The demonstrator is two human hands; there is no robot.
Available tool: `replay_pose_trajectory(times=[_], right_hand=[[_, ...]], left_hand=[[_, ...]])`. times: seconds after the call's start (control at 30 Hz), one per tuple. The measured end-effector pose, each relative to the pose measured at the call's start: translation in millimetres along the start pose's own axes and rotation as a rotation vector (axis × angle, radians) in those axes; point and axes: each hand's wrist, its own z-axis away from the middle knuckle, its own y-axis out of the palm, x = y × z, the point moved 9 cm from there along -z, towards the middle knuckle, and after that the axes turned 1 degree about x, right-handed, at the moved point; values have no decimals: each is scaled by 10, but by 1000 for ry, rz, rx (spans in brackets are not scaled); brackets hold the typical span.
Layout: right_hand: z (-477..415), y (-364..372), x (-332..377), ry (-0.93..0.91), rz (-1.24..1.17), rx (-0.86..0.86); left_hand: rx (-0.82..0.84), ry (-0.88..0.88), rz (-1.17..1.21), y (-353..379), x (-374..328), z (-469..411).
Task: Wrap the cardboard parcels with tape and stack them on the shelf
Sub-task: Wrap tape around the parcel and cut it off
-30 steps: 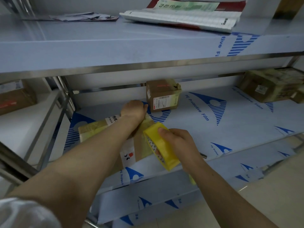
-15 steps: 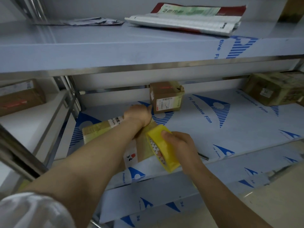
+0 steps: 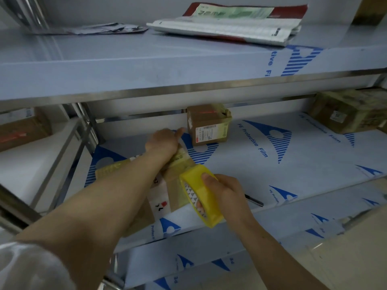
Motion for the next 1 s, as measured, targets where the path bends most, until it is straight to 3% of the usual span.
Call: replay_pose_trajectory(times=[0.1, 0.27, 0.47, 0.53, 0.6, 0.67, 0.73, 0.9, 1.0], right_hand=[[0, -5, 16, -4, -6, 10], [-14, 11, 0, -4, -6, 25], [-18, 1, -11, -27, 9, 32], [-11, -8, -26, -19, -4, 29], [-8, -5, -16, -24, -14, 42], [-17, 5, -10, -28, -9, 44], [-22, 8, 0, -39, 1, 39], [-5, -12, -20, -20, -9, 49], [-5, -1, -1, -36, 4, 49]], left_hand=[[-9, 131, -335, 100, -182, 183], [-54, 184, -235, 84, -200, 186], [-50, -21, -91, -57, -18, 67], [35, -30, -58, -9, -11, 85], [129, 9, -167, 117, -63, 161], [69, 67, -280, 164, -97, 223], [-29, 100, -252, 109, -129, 241], [142, 14, -294, 206, -98, 303], [102, 127, -282, 281, -228, 409]])
